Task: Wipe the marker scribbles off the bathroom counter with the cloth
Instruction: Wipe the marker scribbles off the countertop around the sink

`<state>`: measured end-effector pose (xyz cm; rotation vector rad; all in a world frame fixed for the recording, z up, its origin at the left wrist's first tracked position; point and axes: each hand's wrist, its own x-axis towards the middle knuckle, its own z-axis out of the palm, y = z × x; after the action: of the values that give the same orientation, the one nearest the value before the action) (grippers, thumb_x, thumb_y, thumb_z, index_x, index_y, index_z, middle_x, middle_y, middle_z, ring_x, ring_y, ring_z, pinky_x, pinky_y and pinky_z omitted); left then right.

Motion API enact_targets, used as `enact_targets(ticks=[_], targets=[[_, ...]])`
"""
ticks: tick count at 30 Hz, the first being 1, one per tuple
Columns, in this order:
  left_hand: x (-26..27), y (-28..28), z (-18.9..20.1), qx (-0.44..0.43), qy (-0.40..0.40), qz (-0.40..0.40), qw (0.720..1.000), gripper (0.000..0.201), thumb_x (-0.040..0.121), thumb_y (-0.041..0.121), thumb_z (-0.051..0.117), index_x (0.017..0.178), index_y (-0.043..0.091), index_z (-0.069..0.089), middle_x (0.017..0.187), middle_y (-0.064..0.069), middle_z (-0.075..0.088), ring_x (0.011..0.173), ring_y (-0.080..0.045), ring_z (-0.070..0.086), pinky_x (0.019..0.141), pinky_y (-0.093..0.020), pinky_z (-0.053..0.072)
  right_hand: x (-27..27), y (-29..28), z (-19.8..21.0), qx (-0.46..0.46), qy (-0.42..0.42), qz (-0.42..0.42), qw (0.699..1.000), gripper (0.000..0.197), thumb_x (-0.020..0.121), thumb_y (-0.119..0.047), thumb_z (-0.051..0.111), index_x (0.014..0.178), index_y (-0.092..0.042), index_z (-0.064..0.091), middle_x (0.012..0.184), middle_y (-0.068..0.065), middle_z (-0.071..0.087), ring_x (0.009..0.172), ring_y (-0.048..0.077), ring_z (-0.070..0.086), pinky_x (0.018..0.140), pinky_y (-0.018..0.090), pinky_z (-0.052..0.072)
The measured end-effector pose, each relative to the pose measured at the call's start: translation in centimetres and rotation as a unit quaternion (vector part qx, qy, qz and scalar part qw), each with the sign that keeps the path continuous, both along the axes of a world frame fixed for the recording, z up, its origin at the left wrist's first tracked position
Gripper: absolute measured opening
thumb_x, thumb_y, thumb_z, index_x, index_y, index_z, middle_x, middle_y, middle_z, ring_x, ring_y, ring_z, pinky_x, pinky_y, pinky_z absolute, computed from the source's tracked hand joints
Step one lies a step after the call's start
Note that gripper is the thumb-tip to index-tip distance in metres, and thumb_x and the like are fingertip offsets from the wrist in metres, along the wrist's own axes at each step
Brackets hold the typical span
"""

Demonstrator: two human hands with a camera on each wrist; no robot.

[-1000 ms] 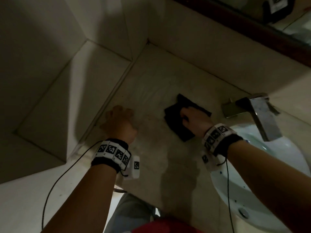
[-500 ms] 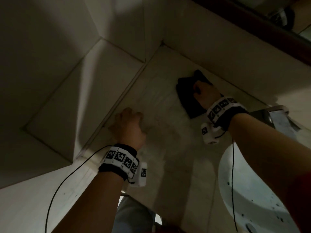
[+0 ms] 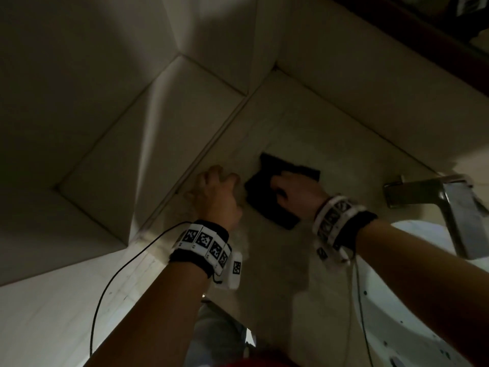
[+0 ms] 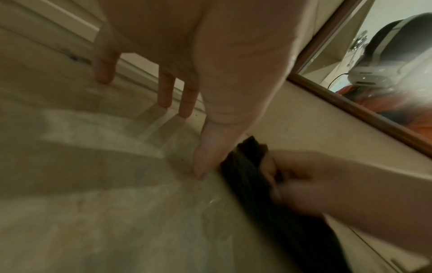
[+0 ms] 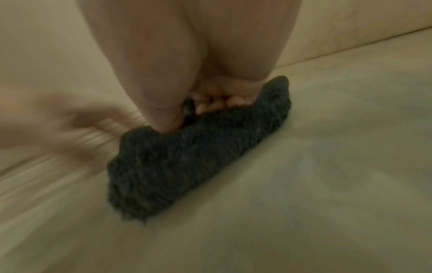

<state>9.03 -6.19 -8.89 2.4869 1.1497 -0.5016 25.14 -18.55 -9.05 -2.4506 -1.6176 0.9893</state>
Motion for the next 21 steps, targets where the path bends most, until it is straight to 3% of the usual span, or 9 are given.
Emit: enact_targets(ticks=[2,4,10,13,16,18,21], targets=[[0.0,0.0,0.0,0.005,-0.001,-0.002,1.0,0.058,0.068,0.035,0.073,0.121,0.043,0.051,0.145,0.001,0.03,0.128,-0.028,0.029,0.093,-0.055,0.038,-0.9,-1.1,0.1,0.006,0.014,0.016,1.0,0.018,0.093,-0.022,0.053,0.108,-0.013,0.058,0.107,0.008,0.056,0.091,0.027,0.057,0.072,0.034,0.042],[-0.1,0.0,0.0,0.003,0.002,0.0,1.0,0.058,0.069,0.036,0.073,0.122,0.043,0.05,0.145,0.001,0.03,0.128,-0.027,0.028,0.094,-0.056,0.038,0.2,-0.8,0.0,0.011,0.022,0.007,1.0,0.018,0.094,-0.023,0.053,0.107,-0.013,0.058,0.106,0.007,0.057,0.09,0.026,0.057,0.071,0.031,0.04],[-0.2,-0.1,0.2,-0.009,0.004,0.002,1.0,0.057,0.073,0.04,0.071,0.125,0.041,0.05,0.148,0.0,0.027,0.132,-0.028,0.025,0.099,-0.057,0.034,7.1,3.4,-1.7,0.065,0.005,-0.131,0.989,0.021,0.093,-0.02,0.056,0.112,-0.012,0.06,0.11,0.012,0.063,0.097,0.03,0.059,0.08,0.03,0.044],[-0.1,0.0,0.3,-0.022,-0.002,0.005,1.0,0.057,0.072,0.045,0.07,0.125,0.04,0.05,0.148,0.0,0.027,0.132,-0.029,0.024,0.1,-0.06,0.032,9.8,5.6,-1.3,0.049,-0.015,-0.181,0.982,0.026,0.095,-0.019,0.055,0.119,-0.009,0.057,0.116,0.017,0.061,0.102,0.033,0.058,0.084,0.036,0.048],[-0.1,0.0,0.5,-0.022,-0.003,-0.001,1.0,0.055,0.074,0.041,0.069,0.125,0.04,0.05,0.147,-0.001,0.028,0.131,-0.03,0.026,0.099,-0.057,0.035,8.7,5.2,-0.9,0.037,-0.022,-0.173,0.984,0.027,0.096,-0.02,0.054,0.121,-0.011,0.057,0.115,0.013,0.062,0.099,0.033,0.059,0.084,0.038,0.05],[-0.2,0.1,0.5,-0.011,0.003,-0.004,1.0,0.053,0.075,0.038,0.069,0.125,0.04,0.049,0.146,-0.001,0.028,0.13,-0.029,0.027,0.096,-0.054,0.035,6.4,3.5,-0.8,0.035,-0.015,-0.147,0.988,0.024,0.094,-0.022,0.054,0.118,-0.015,0.058,0.108,0.006,0.061,0.093,0.028,0.058,0.078,0.033,0.047],[-0.3,0.1,0.3,-0.014,0.006,-0.011,1.0,0.053,0.075,0.039,0.069,0.124,0.041,0.049,0.147,0.0,0.027,0.131,-0.029,0.027,0.095,-0.055,0.035,1.9,-1.1,-1.1,0.038,-0.004,-0.061,0.997,0.019,0.088,-0.02,0.058,0.106,-0.014,0.06,0.103,0.007,0.06,0.09,0.028,0.058,0.073,0.029,0.041]])
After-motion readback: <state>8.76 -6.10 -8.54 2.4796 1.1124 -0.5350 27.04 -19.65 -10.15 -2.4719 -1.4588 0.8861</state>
